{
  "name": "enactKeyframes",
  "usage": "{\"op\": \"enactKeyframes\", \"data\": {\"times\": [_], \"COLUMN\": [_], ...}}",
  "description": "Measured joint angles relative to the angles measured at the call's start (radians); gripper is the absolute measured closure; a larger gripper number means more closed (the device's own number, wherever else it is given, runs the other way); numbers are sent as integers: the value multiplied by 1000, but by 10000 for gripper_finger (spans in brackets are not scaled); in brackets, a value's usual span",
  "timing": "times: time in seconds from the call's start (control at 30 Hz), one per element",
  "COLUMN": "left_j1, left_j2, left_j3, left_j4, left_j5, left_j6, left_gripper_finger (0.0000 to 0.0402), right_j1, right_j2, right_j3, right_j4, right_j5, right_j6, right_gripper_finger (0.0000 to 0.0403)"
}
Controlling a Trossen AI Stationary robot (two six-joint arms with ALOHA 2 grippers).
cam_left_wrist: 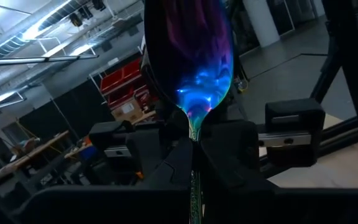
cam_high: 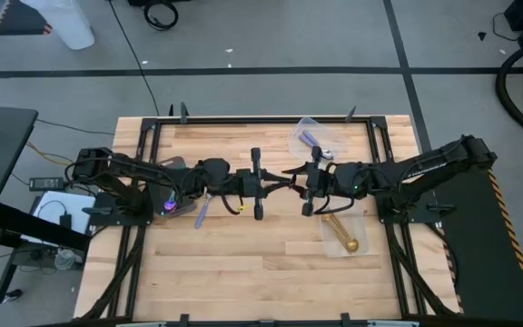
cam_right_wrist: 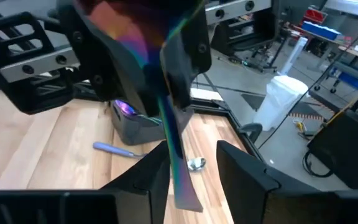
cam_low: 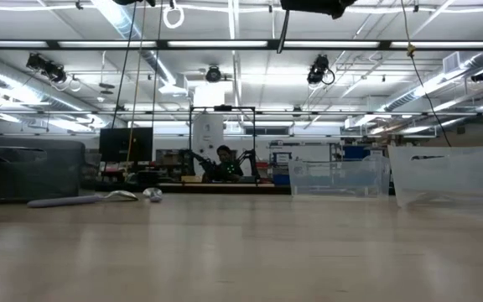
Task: Sort silverware by color (type)
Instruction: Put the blue spoon into the black bin
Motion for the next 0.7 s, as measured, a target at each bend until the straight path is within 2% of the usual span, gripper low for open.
{"op": "enactKeyframes", "data": {"times": [0.43,0.57,0.7], "left_j1": [-3,-3,-4], "left_j2": [0,0,0], "left_j3": [0,0,0], "left_j4": [-10,-10,-18], "left_j5": [1,0,5], "left_j6": [-12,-29,-31], "left_gripper_finger": [379,379,380], "right_j1": [24,24,24], "right_j2": [-1,-1,-1], "right_j3": [0,0,0], "right_j4": [27,27,34], "right_j5": [-22,-22,-23], "right_j6": [0,26,41], "right_gripper_finger": [376,369,293]}}
